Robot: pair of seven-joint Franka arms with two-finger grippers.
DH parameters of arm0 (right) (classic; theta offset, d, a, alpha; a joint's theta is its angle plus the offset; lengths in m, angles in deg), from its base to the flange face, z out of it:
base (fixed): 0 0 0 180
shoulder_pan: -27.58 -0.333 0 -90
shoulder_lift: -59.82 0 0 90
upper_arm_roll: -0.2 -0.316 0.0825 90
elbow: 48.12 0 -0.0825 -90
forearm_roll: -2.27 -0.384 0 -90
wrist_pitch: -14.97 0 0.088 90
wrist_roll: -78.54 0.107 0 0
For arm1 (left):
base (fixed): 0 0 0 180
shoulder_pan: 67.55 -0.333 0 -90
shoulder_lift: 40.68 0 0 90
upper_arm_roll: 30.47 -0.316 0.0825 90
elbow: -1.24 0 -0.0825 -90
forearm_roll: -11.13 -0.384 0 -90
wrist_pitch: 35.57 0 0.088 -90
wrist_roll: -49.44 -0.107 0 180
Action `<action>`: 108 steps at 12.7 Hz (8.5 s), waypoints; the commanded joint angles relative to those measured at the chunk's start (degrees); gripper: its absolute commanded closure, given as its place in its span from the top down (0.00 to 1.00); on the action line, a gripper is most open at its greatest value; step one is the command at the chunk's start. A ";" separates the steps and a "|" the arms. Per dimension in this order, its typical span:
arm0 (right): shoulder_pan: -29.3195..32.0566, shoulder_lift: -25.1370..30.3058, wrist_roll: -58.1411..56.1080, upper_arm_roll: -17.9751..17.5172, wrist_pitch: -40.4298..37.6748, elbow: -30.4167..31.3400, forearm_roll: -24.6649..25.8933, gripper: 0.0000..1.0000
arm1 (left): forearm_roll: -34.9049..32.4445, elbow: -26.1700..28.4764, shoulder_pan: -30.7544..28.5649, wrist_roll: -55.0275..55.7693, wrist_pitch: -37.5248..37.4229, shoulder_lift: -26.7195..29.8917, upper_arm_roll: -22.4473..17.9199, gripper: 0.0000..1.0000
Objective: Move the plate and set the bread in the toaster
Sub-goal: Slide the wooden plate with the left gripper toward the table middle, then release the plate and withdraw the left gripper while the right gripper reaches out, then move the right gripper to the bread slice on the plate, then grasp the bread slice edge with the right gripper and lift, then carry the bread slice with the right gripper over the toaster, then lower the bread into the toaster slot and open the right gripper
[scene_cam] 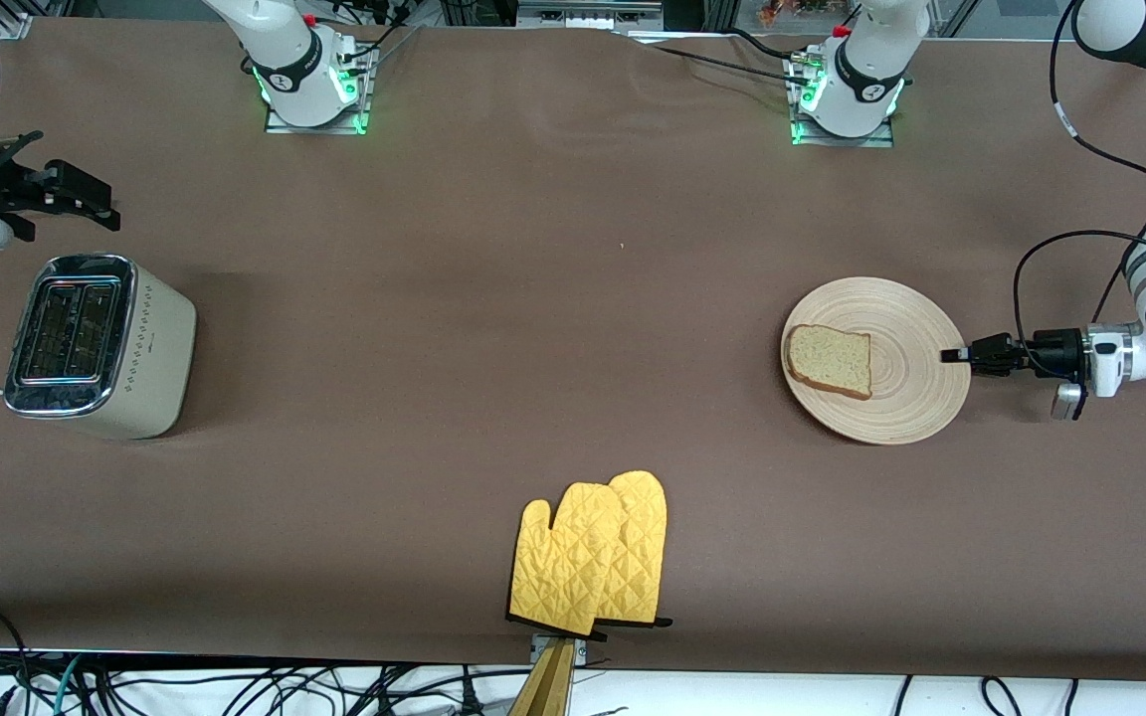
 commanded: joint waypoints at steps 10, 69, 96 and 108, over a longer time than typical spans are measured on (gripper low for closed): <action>0.02 -0.63 0.66 0.04 -1.22 -1.72 -0.58 1.00 | 14.55 0.17 21.01 13.55 0.85 4.33 -1.05 0.00; -28.71 -38.68 29.93 -3.75 51.34 2.94 -14.29 0.00 | -42.66 6.51 26.32 66.39 -2.82 51.01 -2.29 1.00; -23.01 -28.22 1.63 24.12 -1.58 -12.27 37.47 0.00 | -44.33 5.54 26.49 66.48 -1.94 50.57 -2.03 1.00; -22.30 -29.46 1.72 24.12 1.95 -11.13 37.65 1.00 | -43.80 5.45 26.84 66.48 -1.94 50.74 -2.02 1.00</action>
